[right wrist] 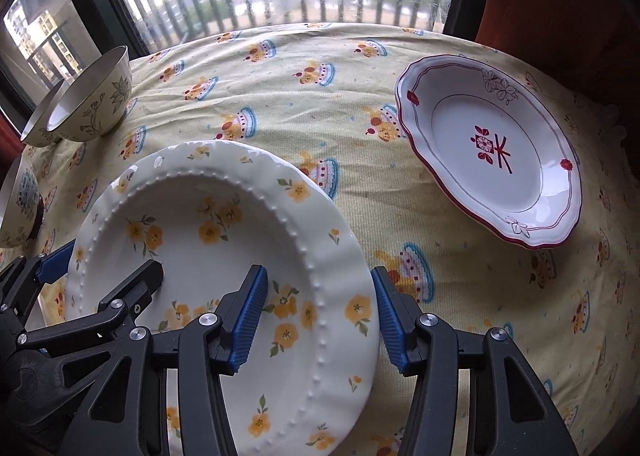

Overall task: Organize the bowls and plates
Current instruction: 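Lift the beaded plate with the left gripper and carry it over the flower plate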

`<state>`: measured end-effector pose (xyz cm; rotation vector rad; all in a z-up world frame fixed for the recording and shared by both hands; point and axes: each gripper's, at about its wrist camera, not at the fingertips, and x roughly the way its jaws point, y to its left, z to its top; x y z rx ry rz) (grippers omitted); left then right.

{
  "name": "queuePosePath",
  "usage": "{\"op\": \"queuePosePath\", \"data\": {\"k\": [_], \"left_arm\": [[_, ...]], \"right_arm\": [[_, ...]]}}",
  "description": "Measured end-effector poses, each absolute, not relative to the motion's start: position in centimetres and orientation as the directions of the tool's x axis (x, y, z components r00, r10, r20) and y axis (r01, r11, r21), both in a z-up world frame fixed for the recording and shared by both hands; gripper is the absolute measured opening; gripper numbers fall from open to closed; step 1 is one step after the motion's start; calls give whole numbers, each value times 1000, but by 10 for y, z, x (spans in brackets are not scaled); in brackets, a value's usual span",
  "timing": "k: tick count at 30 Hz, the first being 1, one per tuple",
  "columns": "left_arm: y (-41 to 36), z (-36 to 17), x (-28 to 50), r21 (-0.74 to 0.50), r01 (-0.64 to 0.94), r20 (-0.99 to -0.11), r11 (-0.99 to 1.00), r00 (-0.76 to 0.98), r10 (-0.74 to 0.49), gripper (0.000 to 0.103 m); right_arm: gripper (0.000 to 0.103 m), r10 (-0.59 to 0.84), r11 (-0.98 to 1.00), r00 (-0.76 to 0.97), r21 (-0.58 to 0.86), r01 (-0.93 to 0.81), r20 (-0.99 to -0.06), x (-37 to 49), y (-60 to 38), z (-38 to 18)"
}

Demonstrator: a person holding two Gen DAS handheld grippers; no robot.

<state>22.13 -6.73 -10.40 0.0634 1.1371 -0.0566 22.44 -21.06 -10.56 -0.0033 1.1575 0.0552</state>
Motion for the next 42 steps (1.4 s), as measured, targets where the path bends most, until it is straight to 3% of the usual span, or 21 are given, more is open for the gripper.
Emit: {"op": "queuePosePath", "data": {"k": [12,26,42], "left_arm": [[-58,-104,221,-48,-5,-925,999,379,-43,74],[-49,-73,184,-92,67,-905,994,410,-111,74],[15,-45,141,-120,75,-882,990,450,-141,74]], "right_arm": [[59,-3,1000,371,2,14,-929,225,-207,-103],[60,-64,996,395,-32,86,-916,184,-205,-72],[60,-102,993,453,-62,102,-886,143,-144,-35]]}}
